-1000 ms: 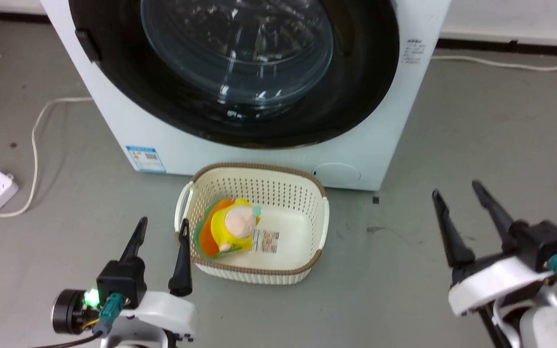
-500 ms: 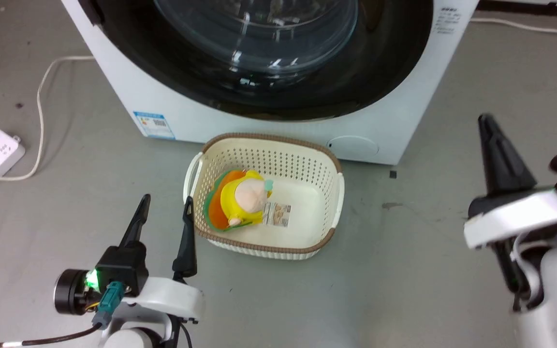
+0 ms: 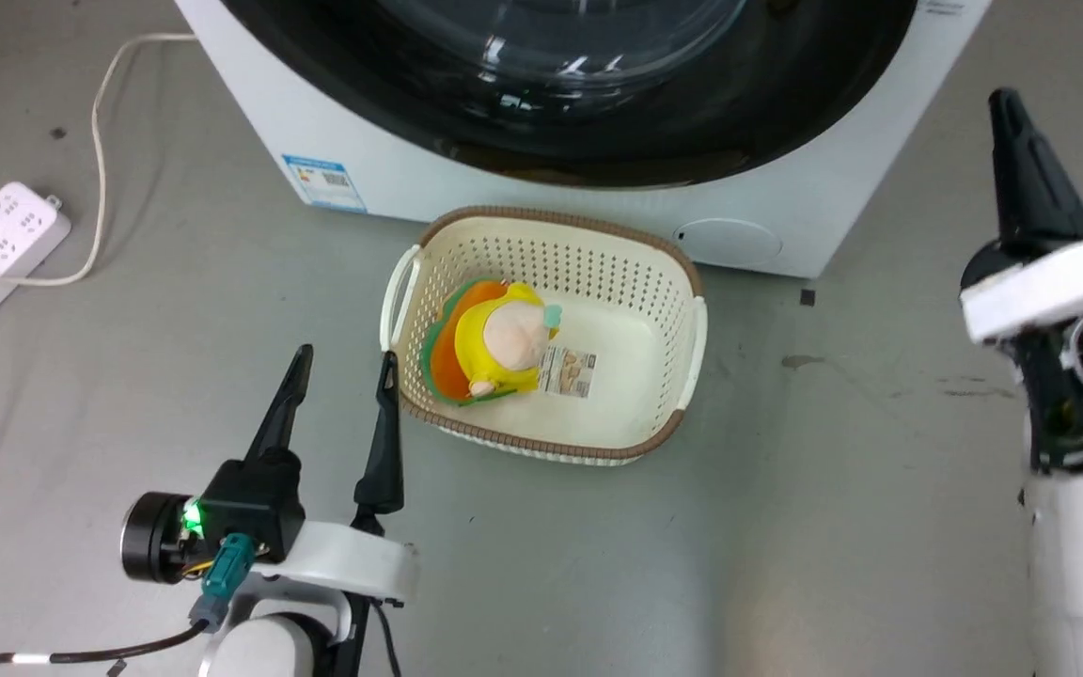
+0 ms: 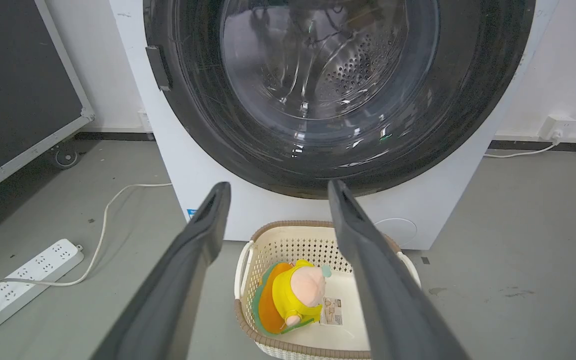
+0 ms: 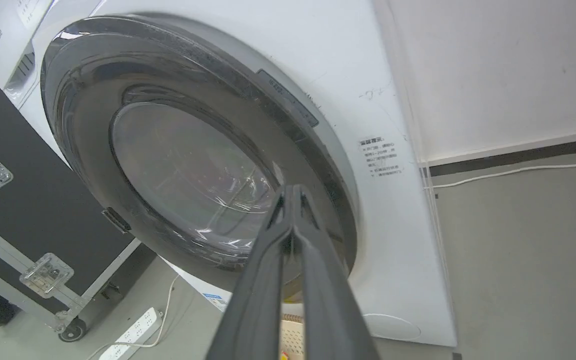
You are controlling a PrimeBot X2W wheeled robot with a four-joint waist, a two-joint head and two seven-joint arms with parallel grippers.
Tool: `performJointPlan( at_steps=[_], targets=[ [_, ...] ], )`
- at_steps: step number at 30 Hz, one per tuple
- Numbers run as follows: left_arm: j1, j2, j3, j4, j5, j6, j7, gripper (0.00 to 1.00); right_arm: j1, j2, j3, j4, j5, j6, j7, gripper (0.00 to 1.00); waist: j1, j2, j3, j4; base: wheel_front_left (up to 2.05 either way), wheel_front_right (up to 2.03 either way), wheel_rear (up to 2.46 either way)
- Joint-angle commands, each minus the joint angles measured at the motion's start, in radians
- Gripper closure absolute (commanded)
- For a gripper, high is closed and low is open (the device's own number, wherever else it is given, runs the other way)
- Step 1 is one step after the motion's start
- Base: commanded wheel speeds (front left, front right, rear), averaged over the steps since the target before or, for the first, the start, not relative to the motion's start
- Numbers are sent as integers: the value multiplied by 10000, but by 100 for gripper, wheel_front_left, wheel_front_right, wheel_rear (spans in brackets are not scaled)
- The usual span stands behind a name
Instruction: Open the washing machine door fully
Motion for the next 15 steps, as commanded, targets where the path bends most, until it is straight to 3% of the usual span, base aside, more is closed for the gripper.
performJointPlan(
  at_steps=[1,15],
  targets=[
    [-225,7,-49,-57,-59,55,-128,0,-464,76,-129,190,365,-2,184,100,0,-1,116,83,0,0,0],
    [-446,9,-387,-93,-212,144,-420,0,-2956,194,-1644,2434,2337,-3,1760,100,0,-1,687,536,0,0,0]
  ],
)
